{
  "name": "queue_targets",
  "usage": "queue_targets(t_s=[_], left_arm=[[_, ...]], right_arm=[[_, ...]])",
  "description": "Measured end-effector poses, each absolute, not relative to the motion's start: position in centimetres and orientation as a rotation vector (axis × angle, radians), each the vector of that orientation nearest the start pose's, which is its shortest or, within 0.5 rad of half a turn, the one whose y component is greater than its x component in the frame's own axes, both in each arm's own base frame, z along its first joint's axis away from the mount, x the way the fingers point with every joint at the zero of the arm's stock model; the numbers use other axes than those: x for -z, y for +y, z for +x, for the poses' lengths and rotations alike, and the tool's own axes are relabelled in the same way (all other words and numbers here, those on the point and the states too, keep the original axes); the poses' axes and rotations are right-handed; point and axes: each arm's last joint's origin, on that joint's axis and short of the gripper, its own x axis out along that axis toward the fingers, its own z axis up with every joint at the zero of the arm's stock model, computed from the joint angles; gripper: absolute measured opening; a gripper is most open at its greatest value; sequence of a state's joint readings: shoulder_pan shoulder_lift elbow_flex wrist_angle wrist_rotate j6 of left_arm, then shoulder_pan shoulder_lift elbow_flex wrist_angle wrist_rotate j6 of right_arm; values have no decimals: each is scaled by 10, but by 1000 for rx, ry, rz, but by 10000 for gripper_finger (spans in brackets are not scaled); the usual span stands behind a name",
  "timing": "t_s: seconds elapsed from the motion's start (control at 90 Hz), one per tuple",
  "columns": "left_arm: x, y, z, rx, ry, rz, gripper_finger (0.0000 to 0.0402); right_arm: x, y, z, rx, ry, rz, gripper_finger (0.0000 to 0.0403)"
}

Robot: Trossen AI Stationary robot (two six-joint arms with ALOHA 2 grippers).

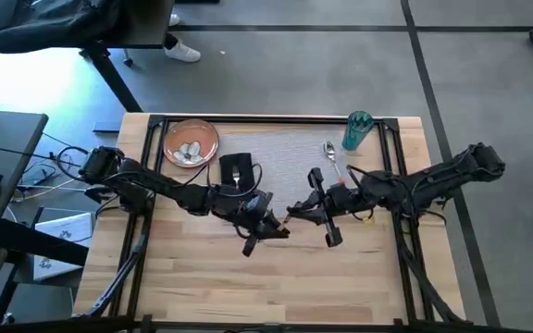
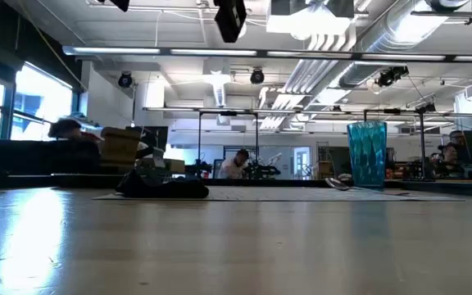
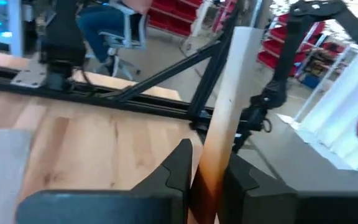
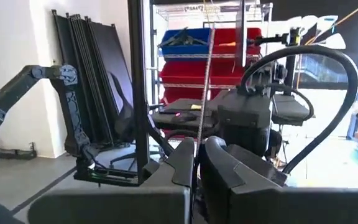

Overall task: Set table place
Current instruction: Put the orange table knife on the gray table mat beside the orange spoon

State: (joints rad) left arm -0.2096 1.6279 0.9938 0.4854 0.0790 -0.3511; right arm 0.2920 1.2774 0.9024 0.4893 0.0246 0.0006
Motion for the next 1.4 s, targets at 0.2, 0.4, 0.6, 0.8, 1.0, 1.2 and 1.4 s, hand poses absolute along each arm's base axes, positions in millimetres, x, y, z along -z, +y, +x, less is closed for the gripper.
queue_targets(t_s=[0.2,0.4,0.6,0.8,1.0,1.2,1.4], left_arm=[[-256,-72,357,227,202,-333,78],[-255,-63,356,238,225,-293,113],[-266,-61,351,248,200,-245,113],[-260,-64,350,247,253,-244,111],[-248,-62,347,203,372,-241,110],[-237,-72,340,206,499,-239,110],[-221,-95,324,172,685,-167,110]], right_arm=[[-330,83,277,-265,-68,32,1],[-327,81,275,-241,-13,71,1],[-328,81,272,-240,-5,79,0],[-315,79,272,-211,135,122,0],[-292,79,267,-167,382,190,0],[-265,85,270,-113,576,214,0],[-222,104,286,-127,737,153,32]])
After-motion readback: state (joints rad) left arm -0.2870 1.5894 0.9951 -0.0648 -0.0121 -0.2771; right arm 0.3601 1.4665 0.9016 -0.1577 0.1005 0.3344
